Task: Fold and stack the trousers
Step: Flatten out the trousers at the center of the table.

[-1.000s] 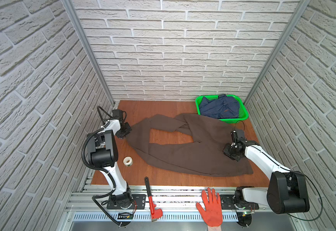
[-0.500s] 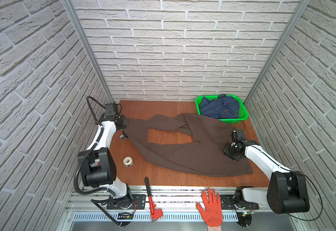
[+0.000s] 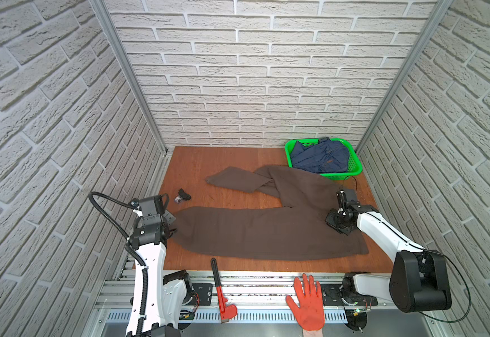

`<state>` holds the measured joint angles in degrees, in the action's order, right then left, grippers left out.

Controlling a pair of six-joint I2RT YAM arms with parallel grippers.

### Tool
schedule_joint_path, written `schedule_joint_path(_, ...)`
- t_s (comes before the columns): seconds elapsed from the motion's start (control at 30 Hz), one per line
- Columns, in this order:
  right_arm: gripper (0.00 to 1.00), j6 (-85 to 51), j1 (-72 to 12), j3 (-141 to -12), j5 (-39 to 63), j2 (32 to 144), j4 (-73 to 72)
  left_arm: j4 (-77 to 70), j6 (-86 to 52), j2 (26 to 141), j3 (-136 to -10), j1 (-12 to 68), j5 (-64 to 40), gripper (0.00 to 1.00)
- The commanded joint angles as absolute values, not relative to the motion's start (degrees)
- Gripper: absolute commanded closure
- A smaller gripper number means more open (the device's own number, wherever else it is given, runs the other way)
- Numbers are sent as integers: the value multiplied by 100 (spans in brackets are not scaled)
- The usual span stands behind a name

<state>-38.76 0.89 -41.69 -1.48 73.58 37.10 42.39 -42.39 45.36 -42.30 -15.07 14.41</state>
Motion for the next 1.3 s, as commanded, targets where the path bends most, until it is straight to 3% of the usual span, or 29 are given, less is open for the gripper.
schedule_joint_path(0.0,74,-3937,37,-4051,-303,7176,3837,4361,-4526,4194,-4137,-1564,1870,100)
schedule_joint_path(0.2,73,-4099,40,-4007,-657,6939,4108,4639,-4465,4180,-4228,-1635,2160,100)
schedule_joint_path(0.27,71,-4123,44,-4025,-742,6878,4208,4752,-4401,4180,-4345,-1638,2325,90)
schedule_joint_path(0.43,71,-4127,44,-4108,-801,6708,4339,4765,-3998,4096,-4722,-1726,2631,88)
schedule_joint_path(0.57,70,-4148,44,-4169,-791,6687,4368,4588,-3709,4524,-4837,-2059,2308,86)
schedule_joint_path(0.63,70,-4148,46,-4196,-774,6692,4388,4474,-3637,4662,-4848,-2230,2069,80)
schedule_joint_path(0.77,70,-4108,44,-4224,-731,6699,4384,4243,-3532,4830,-4870,-2338,1446,57)
schedule_joint_path(0.97,67,-4087,44,-4212,-614,6871,4236,4348,-3428,5332,-4861,-2336,892,34)
schedule_joint_path(1.1,66,-4113,37,-4153,-491,6968,4114,4239,-3509,5579,-4585,-2490,872,28)
schedule_joint_path(1.27,66,-4098,13,-4113,-368,7091,3959,3866,-3698,5992,-4472,-2815,747,31)
